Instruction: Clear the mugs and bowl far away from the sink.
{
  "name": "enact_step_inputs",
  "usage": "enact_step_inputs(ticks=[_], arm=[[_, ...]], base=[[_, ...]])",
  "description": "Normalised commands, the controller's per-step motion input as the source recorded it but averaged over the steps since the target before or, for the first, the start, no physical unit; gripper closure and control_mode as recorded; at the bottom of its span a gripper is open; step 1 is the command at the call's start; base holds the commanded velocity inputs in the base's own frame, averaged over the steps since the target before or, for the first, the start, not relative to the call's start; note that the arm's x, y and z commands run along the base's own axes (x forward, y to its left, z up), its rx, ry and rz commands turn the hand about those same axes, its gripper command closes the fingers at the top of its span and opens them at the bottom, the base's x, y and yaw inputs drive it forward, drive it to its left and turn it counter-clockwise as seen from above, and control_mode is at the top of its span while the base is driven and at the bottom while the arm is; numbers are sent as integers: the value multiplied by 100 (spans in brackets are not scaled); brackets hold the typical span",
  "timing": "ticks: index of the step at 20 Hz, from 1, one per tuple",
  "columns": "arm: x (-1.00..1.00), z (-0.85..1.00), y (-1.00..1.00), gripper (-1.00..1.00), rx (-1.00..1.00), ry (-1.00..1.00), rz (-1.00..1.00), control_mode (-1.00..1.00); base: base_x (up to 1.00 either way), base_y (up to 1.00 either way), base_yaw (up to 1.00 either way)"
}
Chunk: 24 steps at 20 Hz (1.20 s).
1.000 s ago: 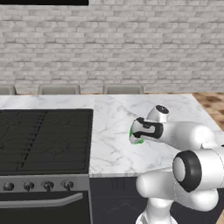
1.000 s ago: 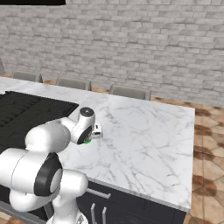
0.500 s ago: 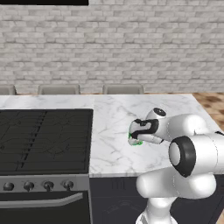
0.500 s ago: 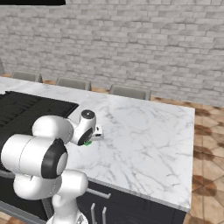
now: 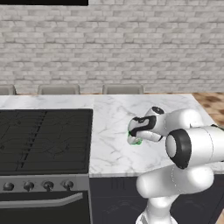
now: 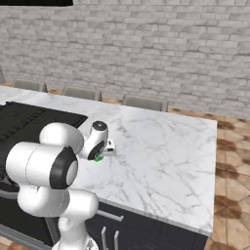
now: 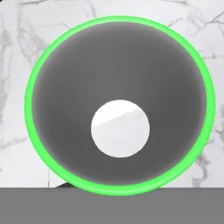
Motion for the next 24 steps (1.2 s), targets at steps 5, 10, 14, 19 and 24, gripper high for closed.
enact_step_inputs(ticks=[5, 10, 14, 19, 24], arm=[[-26, 11, 0, -100, 0, -9, 2, -100], [-30, 44, 0, -100, 0, -14, 7, -100], [-28, 32, 0, -100, 0, -2, 5, -100], [-34, 78, 0, -100, 0, 0, 3, -100], [-39, 100, 0, -100, 0, 2, -7, -100]], base=[[0, 0, 0], [0, 0, 0], [0, 0, 0], [0, 0, 0], [0, 0, 0]])
